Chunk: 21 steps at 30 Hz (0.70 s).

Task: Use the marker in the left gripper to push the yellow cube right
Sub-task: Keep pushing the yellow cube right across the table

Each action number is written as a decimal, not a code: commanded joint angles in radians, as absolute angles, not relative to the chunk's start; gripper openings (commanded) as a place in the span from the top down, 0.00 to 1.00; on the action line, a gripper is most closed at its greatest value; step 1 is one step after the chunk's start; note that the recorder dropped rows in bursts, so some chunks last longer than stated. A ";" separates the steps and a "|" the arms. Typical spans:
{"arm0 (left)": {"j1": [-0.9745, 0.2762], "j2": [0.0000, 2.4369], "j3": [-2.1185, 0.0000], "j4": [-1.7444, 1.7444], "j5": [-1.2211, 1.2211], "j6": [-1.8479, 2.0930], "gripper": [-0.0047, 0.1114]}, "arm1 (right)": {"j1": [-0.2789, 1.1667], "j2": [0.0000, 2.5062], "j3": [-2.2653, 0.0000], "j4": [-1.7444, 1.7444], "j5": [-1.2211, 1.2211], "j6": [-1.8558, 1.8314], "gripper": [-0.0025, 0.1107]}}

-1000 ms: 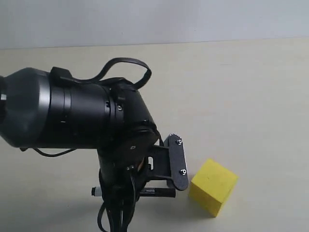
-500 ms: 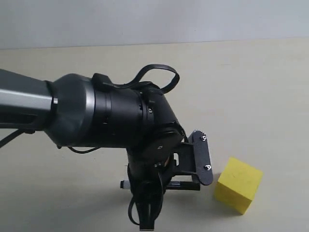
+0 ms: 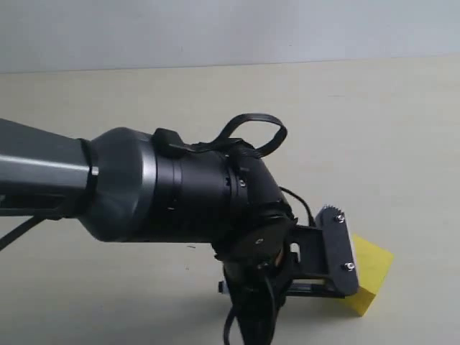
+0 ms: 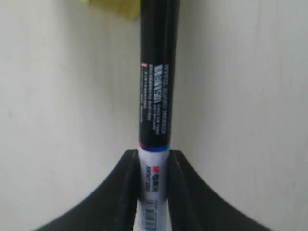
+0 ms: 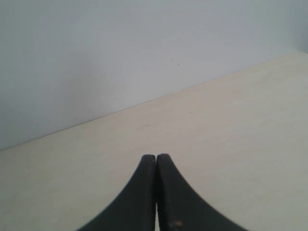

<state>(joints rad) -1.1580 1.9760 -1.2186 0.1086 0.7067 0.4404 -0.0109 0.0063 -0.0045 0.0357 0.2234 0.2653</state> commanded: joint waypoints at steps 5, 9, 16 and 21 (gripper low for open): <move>-1.095 1.989 -1.329 0.102 0.856 0.377 0.96 | -0.017 0.000 0.000 0.035 0.222 0.266 0.98; -1.086 1.989 -1.329 0.099 0.956 0.324 0.96 | -0.017 0.000 0.000 0.035 0.222 0.266 0.98; -1.083 1.991 -1.329 0.149 0.972 0.303 0.96 | -0.017 0.000 0.000 0.035 0.222 0.266 0.98; -1.089 2.033 -1.357 0.028 0.886 0.343 0.96 | -0.017 0.000 0.000 0.035 0.222 0.266 0.98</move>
